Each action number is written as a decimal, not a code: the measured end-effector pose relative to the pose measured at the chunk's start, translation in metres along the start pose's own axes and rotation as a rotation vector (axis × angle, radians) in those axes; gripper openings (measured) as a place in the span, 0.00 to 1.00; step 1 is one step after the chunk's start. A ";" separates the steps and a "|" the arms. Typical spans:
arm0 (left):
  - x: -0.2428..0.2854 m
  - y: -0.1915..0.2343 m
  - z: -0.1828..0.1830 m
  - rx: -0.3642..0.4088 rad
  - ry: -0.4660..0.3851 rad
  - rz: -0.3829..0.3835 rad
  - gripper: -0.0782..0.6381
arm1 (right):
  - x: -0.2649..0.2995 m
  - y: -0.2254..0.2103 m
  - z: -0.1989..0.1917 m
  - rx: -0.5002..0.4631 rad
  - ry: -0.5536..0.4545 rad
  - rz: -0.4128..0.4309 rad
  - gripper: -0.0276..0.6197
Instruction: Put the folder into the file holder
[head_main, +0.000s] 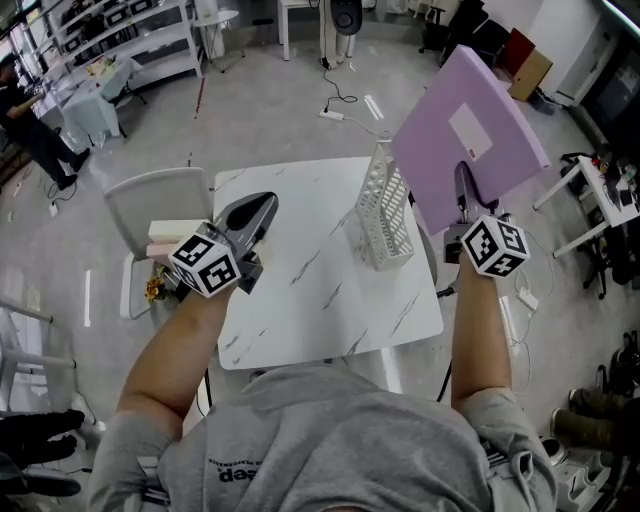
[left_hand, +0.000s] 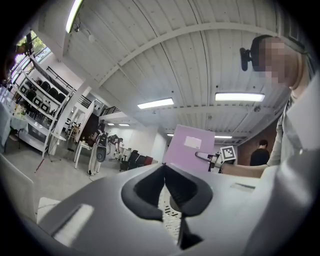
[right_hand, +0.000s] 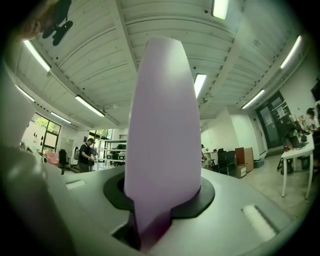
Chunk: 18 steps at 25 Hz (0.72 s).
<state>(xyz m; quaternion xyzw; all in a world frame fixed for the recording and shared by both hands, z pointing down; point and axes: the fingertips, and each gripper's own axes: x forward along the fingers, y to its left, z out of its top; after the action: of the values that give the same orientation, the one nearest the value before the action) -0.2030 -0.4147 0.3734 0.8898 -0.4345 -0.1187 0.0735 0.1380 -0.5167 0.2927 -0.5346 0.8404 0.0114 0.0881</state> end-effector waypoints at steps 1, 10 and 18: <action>0.002 0.000 -0.005 -0.004 0.006 -0.001 0.19 | 0.002 -0.001 -0.007 -0.003 0.008 -0.002 0.24; 0.021 0.006 -0.045 -0.041 0.052 -0.016 0.19 | 0.009 -0.012 -0.063 0.016 0.045 -0.026 0.24; 0.035 0.018 -0.090 -0.081 0.101 -0.026 0.19 | 0.013 -0.015 -0.119 0.046 0.072 -0.039 0.24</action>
<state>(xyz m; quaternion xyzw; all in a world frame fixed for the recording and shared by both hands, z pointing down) -0.1706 -0.4505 0.4591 0.8966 -0.4134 -0.0920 0.1298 0.1300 -0.5483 0.4084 -0.5486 0.8326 -0.0289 0.0704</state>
